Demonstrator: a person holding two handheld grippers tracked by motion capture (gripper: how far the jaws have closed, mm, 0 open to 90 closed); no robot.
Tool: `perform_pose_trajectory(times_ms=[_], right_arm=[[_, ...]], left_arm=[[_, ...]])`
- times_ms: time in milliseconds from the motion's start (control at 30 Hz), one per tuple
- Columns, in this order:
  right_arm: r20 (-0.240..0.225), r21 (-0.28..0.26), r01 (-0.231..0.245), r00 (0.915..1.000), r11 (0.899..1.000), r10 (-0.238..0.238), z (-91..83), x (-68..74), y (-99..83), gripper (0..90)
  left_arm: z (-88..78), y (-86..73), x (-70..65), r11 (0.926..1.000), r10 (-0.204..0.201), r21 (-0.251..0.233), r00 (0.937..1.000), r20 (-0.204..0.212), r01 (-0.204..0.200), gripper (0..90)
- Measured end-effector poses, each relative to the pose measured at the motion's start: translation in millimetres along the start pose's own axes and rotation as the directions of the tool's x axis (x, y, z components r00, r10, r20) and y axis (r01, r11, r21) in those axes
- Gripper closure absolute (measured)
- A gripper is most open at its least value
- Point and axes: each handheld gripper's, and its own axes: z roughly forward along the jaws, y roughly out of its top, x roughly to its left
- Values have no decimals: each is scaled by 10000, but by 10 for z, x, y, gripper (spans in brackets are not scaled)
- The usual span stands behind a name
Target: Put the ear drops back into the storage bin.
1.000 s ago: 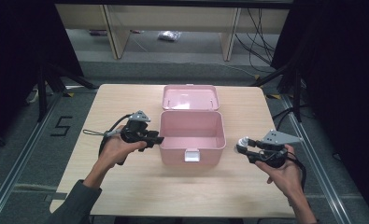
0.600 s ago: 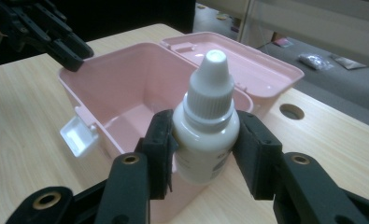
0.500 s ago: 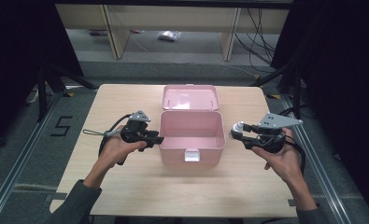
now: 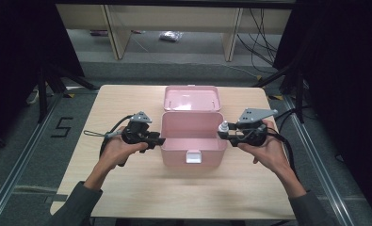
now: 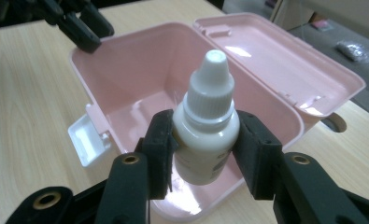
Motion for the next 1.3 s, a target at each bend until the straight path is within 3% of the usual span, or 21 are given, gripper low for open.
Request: perform_pose_trajectory(times_ms=[233, 300, 500, 567, 600, 667, 700, 733, 767, 833, 867, 900, 1133, 1300], right_arm=[[-335, 996, 418, 9987, 9941, -387, 219, 10, 81, 606], [-426, 1303, 821, 9961, 9881, -772, 285, 8, 102, 606], [-676, 2192, 1288, 9909, 9671, -1167, 418, 33, 182, 606], [-831, 2635, 1513, 9875, 9527, -1339, 472, 42, 202, 606], [-849, 2747, 1411, 9889, 9511, -1222, 481, 57, 203, 606], [-1027, 3022, 1745, 9833, 9371, -1500, 539, 72, 214, 606], [-1359, 3090, 2165, 9738, 9261, -1823, 588, 70, 219, 606], [-1399, 3159, 2218, 9726, 9225, -1860, 602, 76, 219, 606], [-1498, 3316, 2458, 9669, 9108, -2064, 636, 81, 220, 606], [-1626, 3652, 2527, 9650, 8960, -2059, 680, 100, 226, 606], [-1701, 3654, 2793, 9579, 8880, -2313, 698, 93, 235, 606], [-1701, 3844, 2612, 9628, 8855, -2101, 713, 109, 235, 606], [-1922, 4228, 3075, 9497, 8525, -2473, 862, 77, 257, 606], [-2097, 4571, 3095, 9486, 8338, -2372, 938, 76, 258, 606]], left_arm=[[0, 3, -1, 10000, 11, 13, 10000, -4, -11, 629], [0, 3, 0, 10000, 15, 17, 10000, -2, -15, 629], [0, 5, 0, 10000, 21, 27, 10000, -5, -21, 629], [1, 5, -1, 10000, 16, 19, 10000, -7, -16, 630], [1, 5, -1, 10000, 14, 19, 10000, -3, -14, 630], [1, 5, 0, 10000, 18, 18, 10000, -2, -18, 630], [1, 5, 0, 10000, 15, 19, 10000, -3, -15, 630], [1, 6, 0, 10000, 25, 25, 10000, -11, -25, 630], [1, 6, -1, 10000, 26, 21, 10000, -12, -26, 630], [1, 7, -2, 10000, 41, 30, 10000, -20, -41, 631], [1, 8, -1, 10000, 41, 28, 10000, -19, -41, 631], [1, 8, -1, 10000, 40, 30, 10000, -17, -40, 631], [1, 8, 2, 10000, 38, 31, 10000, -2, -38, 632], [3, 7, 0, 10000, 25, 0, 10000, -67, -25, 633]])
